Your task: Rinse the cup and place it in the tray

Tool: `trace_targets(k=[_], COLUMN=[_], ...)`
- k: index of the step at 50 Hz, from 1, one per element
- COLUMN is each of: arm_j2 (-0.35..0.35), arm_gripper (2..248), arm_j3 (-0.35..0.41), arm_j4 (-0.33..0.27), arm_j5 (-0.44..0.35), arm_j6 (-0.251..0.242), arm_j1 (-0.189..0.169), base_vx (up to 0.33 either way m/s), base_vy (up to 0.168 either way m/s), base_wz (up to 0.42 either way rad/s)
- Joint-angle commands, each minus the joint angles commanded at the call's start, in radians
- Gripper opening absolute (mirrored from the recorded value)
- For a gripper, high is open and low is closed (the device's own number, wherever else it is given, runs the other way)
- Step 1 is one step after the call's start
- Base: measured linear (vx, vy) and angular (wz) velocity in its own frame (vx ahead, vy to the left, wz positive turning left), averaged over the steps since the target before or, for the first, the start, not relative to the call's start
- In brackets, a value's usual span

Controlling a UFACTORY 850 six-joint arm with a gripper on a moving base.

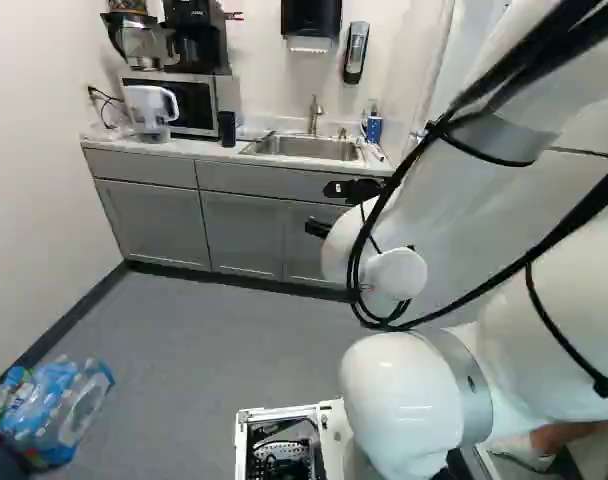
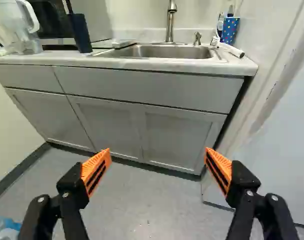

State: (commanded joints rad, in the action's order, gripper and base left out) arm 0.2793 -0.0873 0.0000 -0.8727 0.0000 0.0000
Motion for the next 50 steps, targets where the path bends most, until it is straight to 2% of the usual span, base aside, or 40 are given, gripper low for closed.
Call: trace_targets(k=[26, 50], arm_j2=[-0.004, -0.015], arm_gripper=[247, 247], arm_j3=[-0.004, -0.067], arm_j4=[0.000, 0.000], arm_j5=[0.000, 0.000], arm_j6=[0.000, 0.000], arm_j1=[0.000, -0.015], base_vx=[0.000, 0.000], base_vy=[0.000, 0.000], base_wz=[0.000, 0.000])
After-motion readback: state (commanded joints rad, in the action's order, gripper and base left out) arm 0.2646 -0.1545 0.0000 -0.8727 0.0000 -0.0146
